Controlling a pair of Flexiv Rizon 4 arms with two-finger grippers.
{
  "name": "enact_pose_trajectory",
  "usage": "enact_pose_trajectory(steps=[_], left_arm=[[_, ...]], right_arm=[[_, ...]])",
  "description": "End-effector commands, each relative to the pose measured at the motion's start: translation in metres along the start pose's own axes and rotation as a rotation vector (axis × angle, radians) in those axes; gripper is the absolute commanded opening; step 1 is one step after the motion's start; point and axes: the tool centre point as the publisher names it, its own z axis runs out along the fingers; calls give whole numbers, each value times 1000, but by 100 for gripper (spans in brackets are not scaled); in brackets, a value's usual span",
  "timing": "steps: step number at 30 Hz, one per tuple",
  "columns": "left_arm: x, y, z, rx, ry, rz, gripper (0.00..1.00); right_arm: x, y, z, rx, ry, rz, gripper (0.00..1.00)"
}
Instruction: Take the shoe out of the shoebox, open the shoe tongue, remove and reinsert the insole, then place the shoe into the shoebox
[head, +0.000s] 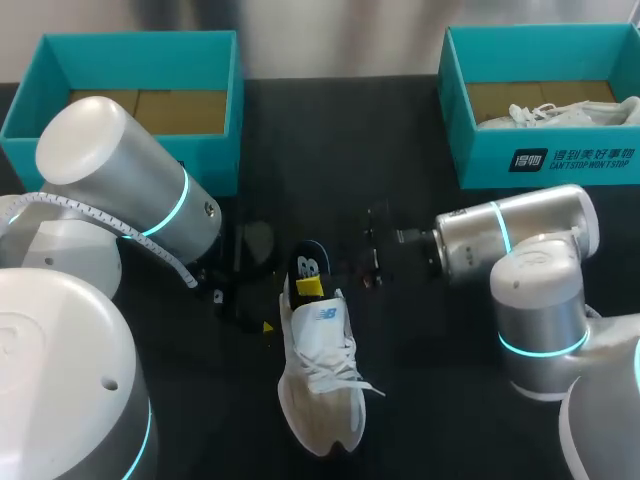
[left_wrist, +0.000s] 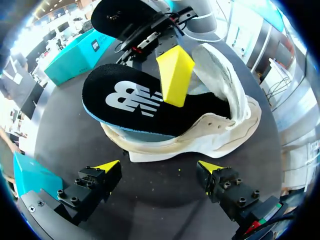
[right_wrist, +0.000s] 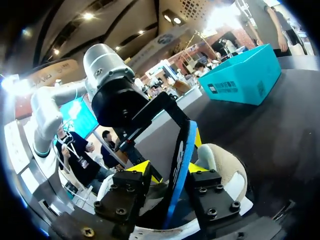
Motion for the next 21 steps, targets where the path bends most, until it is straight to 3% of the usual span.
enact_pose_trajectory(steps=[1, 7, 15, 21], left_arm=[[1, 1, -1, 2, 0, 1, 100], [1, 1, -1, 2, 0, 1, 100], [1, 1, -1, 2, 0, 1, 100], [1, 1, -1, 2, 0, 1, 100]], right_arm=[[-8, 2, 4, 20, 5, 15, 0], [-12, -13, 4, 19, 5, 73, 0], [-2, -41, 9, 22, 19, 144, 0], [7, -47, 9, 21, 18, 147, 0]])
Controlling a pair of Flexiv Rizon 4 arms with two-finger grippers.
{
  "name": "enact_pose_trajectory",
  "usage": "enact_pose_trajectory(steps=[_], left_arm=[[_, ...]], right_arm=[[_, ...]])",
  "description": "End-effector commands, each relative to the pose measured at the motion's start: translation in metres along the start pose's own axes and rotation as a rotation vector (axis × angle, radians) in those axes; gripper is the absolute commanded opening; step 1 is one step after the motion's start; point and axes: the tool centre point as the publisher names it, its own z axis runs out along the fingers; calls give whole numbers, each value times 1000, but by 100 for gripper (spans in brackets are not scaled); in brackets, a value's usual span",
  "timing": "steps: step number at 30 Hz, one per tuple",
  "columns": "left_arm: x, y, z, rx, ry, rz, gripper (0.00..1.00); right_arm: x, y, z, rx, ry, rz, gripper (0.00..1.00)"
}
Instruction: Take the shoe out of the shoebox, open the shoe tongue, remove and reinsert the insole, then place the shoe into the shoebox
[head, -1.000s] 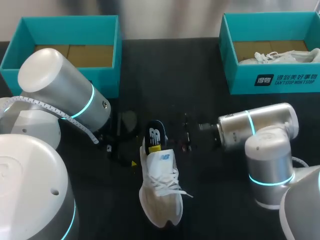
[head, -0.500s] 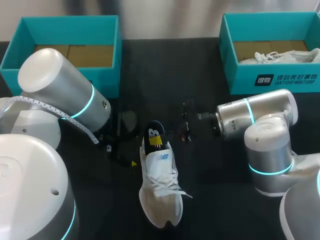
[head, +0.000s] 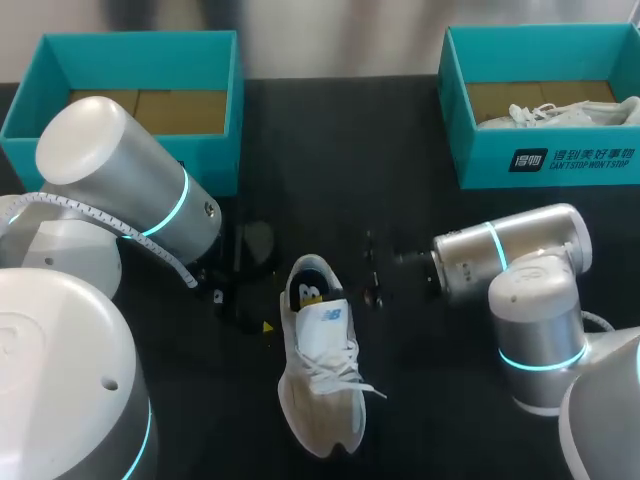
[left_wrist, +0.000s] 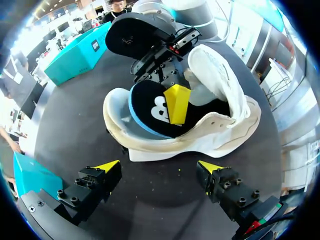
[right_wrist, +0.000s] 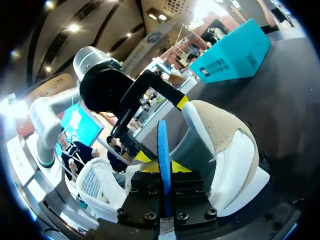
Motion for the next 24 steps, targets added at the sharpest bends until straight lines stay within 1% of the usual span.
enact_pose_trajectory(steps=[1, 2, 3, 4, 5, 6, 7, 9, 11, 12, 16, 19, 20, 21, 22, 24], left_arm=[[1, 1, -1, 2, 0, 1, 100], [1, 1, -1, 2, 0, 1, 100], [1, 1, -1, 2, 0, 1, 100], [1, 1, -1, 2, 0, 1, 100], [1, 1, -1, 2, 0, 1, 100], [1, 1, -1, 2, 0, 1, 100], [1, 1, -1, 2, 0, 1, 100], [1, 1, -1, 2, 0, 1, 100], [1, 1, -1, 2, 0, 1, 100], [1, 1, -1, 2, 0, 1, 100], [1, 1, -1, 2, 0, 1, 100], [1, 1, -1, 2, 0, 1, 100], [1, 1, -1, 2, 0, 1, 100], [1, 1, -1, 2, 0, 1, 100], [1, 1, -1, 2, 0, 1, 100], [1, 1, -1, 2, 0, 1, 100]], right_arm=[[8, -5, 1, -8, -18, -8, 0], [9, -3, 0, -10, -22, -15, 9], [10, 0, 0, -11, -25, -26, 32], [11, 4, -1, -11, -32, -36, 43], [11, 9, -2, -8, -37, -47, 49], [12, 13, -3, -5, -40, -62, 58], [13, 17, -4, -2, -44, -74, 60], [13, 24, -5, 11, -50, -98, 55], [13, 31, -6, 25, -53, -116, 55], [12, 34, -6, 30, -54, -122, 50], [7, 40, -6, 45, -51, -132, 46], [2, 43, -5, 49, -45, -129, 37], [1, 43, -4, 50, -43, -126, 31], [-1, 43, -3, 50, -41, -121, 11], [-3, 42, -3, 51, -40, -116, 0], [-5, 39, -2, 54, -33, -107, 0]])
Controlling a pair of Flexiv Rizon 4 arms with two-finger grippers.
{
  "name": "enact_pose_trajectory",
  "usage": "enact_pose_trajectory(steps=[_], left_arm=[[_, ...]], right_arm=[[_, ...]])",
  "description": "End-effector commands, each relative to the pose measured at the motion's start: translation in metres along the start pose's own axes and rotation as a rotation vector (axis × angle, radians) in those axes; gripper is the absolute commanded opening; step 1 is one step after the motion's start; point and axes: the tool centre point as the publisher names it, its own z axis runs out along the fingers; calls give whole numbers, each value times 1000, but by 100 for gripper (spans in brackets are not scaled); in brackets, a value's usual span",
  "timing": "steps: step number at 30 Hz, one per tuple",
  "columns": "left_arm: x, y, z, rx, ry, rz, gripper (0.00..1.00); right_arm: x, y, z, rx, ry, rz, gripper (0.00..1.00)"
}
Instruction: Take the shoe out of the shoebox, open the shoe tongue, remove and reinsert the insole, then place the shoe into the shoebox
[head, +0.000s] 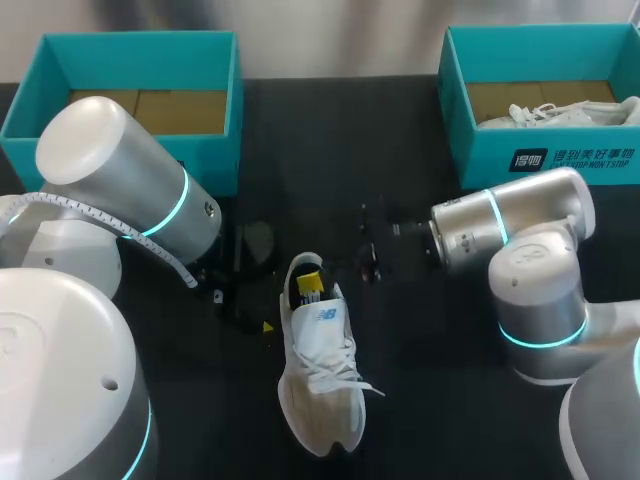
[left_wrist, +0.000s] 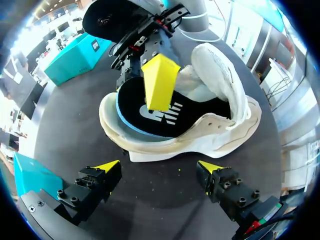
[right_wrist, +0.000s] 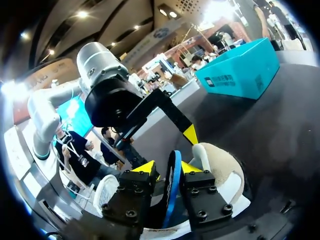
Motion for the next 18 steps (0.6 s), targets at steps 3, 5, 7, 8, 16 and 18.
enact_pose_trajectory(steps=[3, 5, 7, 8, 16, 18], left_arm=[[1, 1, -1, 2, 0, 1, 100], [1, 1, -1, 2, 0, 1, 100], [1, 1, -1, 2, 0, 1, 100], [1, 1, -1, 2, 0, 1, 100], [1, 1, -1, 2, 0, 1, 100], [1, 1, -1, 2, 0, 1, 100]], right_arm=[[-8, -11, 8, 23, 18, 31, 0], [-7, -18, 9, 25, 17, 52, 0], [-5, -26, 9, 26, 16, 70, 0], [-4, -29, 10, 29, 14, 78, 0], [8, -41, 11, 37, 13, 93, 0], [10, -38, 10, 37, 9, 77, 0]])
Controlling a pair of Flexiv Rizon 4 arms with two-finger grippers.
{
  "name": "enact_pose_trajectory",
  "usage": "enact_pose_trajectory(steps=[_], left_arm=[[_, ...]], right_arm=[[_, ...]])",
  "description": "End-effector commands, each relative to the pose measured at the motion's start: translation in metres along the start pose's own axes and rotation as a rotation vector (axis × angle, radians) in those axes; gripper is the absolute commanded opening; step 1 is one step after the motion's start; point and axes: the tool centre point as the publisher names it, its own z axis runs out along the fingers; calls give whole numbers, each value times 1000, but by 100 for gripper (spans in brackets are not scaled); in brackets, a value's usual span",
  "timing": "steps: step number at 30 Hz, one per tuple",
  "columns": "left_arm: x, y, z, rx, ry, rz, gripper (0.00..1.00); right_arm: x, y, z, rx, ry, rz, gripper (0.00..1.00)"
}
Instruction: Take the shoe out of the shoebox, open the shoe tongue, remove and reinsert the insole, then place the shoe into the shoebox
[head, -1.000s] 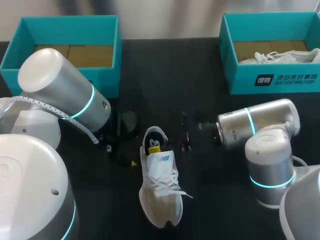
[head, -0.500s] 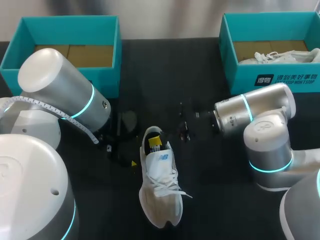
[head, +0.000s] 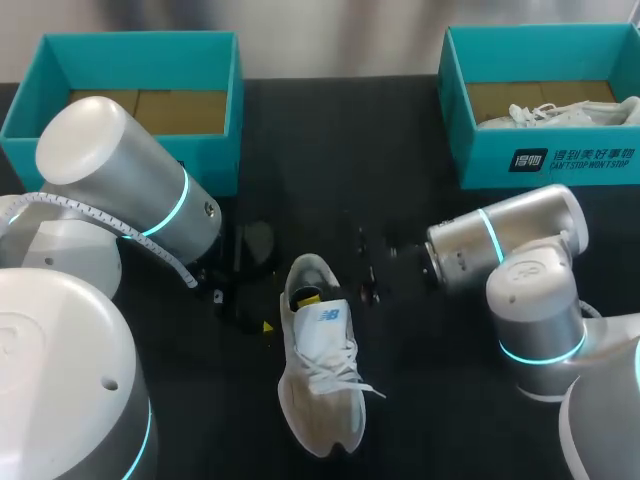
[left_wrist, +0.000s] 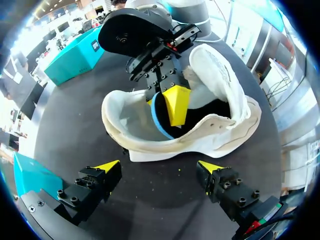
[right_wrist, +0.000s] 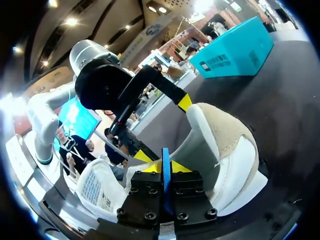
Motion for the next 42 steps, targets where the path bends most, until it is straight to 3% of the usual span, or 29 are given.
enact_pose_trajectory(steps=[1, 2, 5, 8, 14, 32, 42], left_arm=[[1, 1, -1, 2, 0, 1, 100], [1, 1, -1, 2, 0, 1, 100], [1, 1, -1, 2, 0, 1, 100], [1, 1, -1, 2, 0, 1, 100], [1, 6, -9, -21, 3, 26, 100], [-4, 27, -29, -41, 16, 25, 100], [-6, 58, -57, -57, 36, 42, 100]], right_arm=[[7, 0, -2, -4, -16, -19, 9], [8, 2, -3, -1, -20, -29, 35], [10, 11, -7, 14, -33, -56, 81], [11, 20, -9, 32, -42, -81, 95], [16, 28, -12, 74, -59, -110, 87], [33, 38, -27, 233, -169, -118, 87], [24, 50, -63, 349, -276, -78, 89]])
